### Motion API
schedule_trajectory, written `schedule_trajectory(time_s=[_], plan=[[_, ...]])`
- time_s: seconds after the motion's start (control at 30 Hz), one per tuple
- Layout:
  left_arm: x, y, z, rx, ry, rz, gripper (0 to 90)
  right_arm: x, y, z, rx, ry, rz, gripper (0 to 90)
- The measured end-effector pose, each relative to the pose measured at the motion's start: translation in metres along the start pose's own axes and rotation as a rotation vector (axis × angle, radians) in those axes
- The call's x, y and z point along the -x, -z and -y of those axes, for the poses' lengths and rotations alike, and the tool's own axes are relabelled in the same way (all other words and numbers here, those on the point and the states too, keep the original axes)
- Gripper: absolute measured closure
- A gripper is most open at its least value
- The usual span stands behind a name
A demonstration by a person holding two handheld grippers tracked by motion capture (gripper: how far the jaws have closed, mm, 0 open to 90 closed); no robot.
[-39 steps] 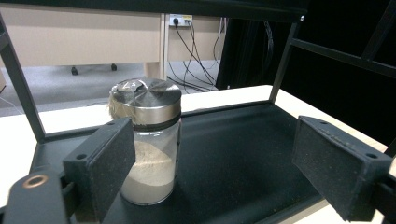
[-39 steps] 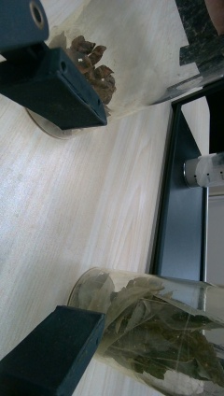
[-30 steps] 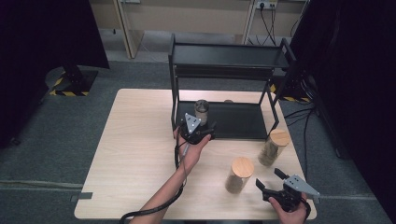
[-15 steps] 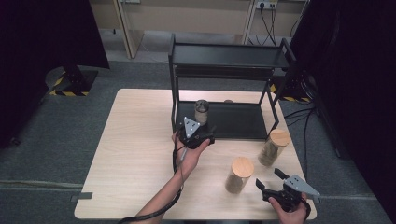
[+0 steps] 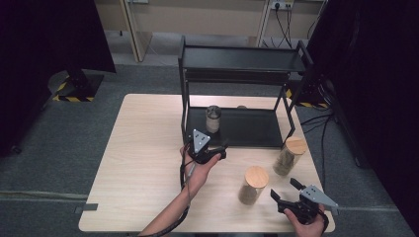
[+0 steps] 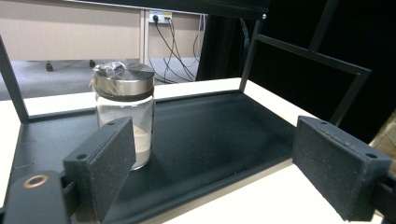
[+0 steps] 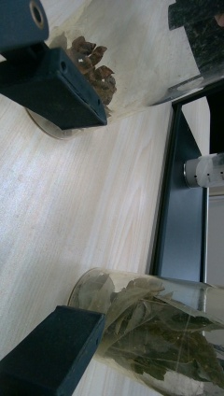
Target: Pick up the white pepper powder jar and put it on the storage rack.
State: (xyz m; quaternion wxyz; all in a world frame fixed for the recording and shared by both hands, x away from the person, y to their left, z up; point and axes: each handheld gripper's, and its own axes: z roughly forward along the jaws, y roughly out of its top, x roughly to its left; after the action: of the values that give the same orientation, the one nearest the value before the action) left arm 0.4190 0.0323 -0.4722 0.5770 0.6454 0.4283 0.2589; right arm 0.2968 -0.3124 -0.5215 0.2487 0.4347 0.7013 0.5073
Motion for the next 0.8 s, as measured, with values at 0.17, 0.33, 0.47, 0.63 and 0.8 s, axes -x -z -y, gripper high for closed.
schedule_trajectory(time_s=[0.17,0.33,0.47,0.63,0.8], plan=[[0.002,0.005,0.002,-0.004,0.0,0.011,13.3,0.0,0.0,0.0,0.0,-0.001,0.0,6.6],[0.002,0.008,0.005,-0.013,0.003,0.021,13.3,0.0,0.0,0.0,0.0,-0.002,0.0,6.6],[0.003,0.012,0.008,-0.017,0.01,0.031,13.2,0.0,0.0,0.0,-0.001,-0.003,0.0,6.6],[0.005,0.016,0.011,-0.023,0.006,0.04,13.3,0.0,0.0,0.0,-0.001,-0.002,0.0,6.6],[0.008,0.02,0.014,-0.028,0.007,0.051,13.3,0.0,0.0,0.0,-0.001,-0.003,0.001,6.6]])
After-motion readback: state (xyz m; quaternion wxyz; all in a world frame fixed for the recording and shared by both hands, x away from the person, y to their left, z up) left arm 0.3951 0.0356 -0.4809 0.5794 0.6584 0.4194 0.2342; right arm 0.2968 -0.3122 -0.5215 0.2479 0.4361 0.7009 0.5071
